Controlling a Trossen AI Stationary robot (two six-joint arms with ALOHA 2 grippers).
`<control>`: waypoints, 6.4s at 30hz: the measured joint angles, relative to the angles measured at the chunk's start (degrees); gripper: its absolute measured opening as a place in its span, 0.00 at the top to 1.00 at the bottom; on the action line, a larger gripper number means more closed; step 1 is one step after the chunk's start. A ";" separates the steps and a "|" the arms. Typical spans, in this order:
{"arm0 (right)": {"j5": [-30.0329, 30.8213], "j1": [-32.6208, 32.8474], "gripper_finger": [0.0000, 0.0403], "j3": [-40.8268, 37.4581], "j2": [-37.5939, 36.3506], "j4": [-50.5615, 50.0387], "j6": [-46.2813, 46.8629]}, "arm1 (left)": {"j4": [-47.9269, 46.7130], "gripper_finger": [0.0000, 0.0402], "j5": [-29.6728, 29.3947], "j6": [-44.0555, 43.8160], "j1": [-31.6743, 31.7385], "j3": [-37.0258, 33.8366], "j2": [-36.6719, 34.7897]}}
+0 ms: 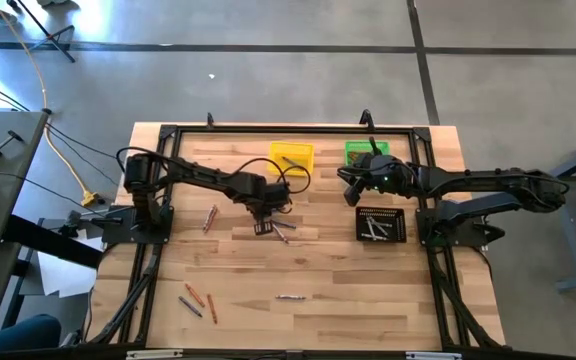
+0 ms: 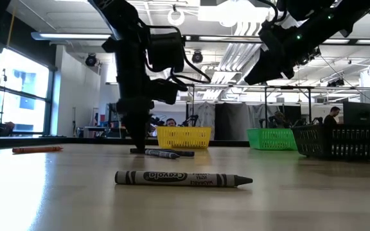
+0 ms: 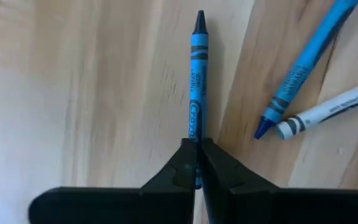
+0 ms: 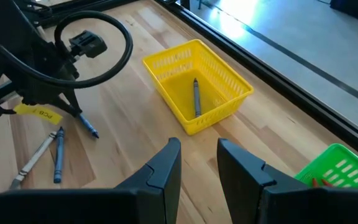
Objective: Sort crayons
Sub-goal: Put the blue crayon into the yellow bin, then put the gray crayon into the black bin
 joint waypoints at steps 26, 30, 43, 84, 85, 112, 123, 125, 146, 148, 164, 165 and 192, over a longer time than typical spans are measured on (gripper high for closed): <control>-0.01 0.00 0.76 -0.02 0.00 -0.83 -0.76 | -2.44 1.00 0.44 -6.50 0.22 -0.83 -3.58; -0.01 -0.01 0.76 -0.02 0.00 -0.98 -0.76 | -1.04 1.00 -1.34 -7.03 0.22 -0.56 -6.87; 0.00 -0.15 0.76 -0.02 0.00 -0.22 -1.12 | 22.42 1.00 -9.31 1.98 7.09 -0.45 -10.82; 0.00 -0.17 0.76 -0.02 0.00 0.25 -3.49 | 31.87 0.77 3.16 6.11 15.67 0.30 -5.07; 0.00 -0.17 0.76 -0.02 0.00 0.25 -3.49 | 31.24 0.77 6.17 5.98 15.15 0.75 -5.33; -0.02 -0.17 0.76 -0.04 0.00 -0.16 -1.96 | 7.78 0.79 9.14 10.10 -8.68 2.08 -5.04; -0.02 -0.17 0.76 -0.04 0.07 -0.82 -0.69 | 8.63 0.79 8.40 13.11 -8.88 2.04 -0.94; -0.02 -0.17 0.76 -0.04 0.07 -0.81 -0.69 | 8.70 0.79 8.40 13.62 -8.66 1.99 -0.73; -0.01 -0.17 0.76 -0.04 0.09 -1.27 -0.70 | 7.21 0.91 9.77 14.11 -7.14 2.29 4.07; -0.02 -0.17 0.76 -0.04 0.09 -1.28 -0.71 | 6.67 0.97 11.36 12.35 -7.05 2.23 4.05; -0.02 -0.17 0.76 -0.04 0.11 -1.54 -1.04 | 3.70 1.00 10.86 6.25 -7.58 5.03 -7.90; 0.00 -0.17 0.76 -0.04 0.11 -1.52 -1.11 | 4.63 1.00 8.97 6.05 -7.56 5.22 -9.02; -9.68 7.09 0.76 -12.24 0.11 43.83 -10.97 | 71.39 1.00 -1.00 16.50 -2.87 -4.35 -14.16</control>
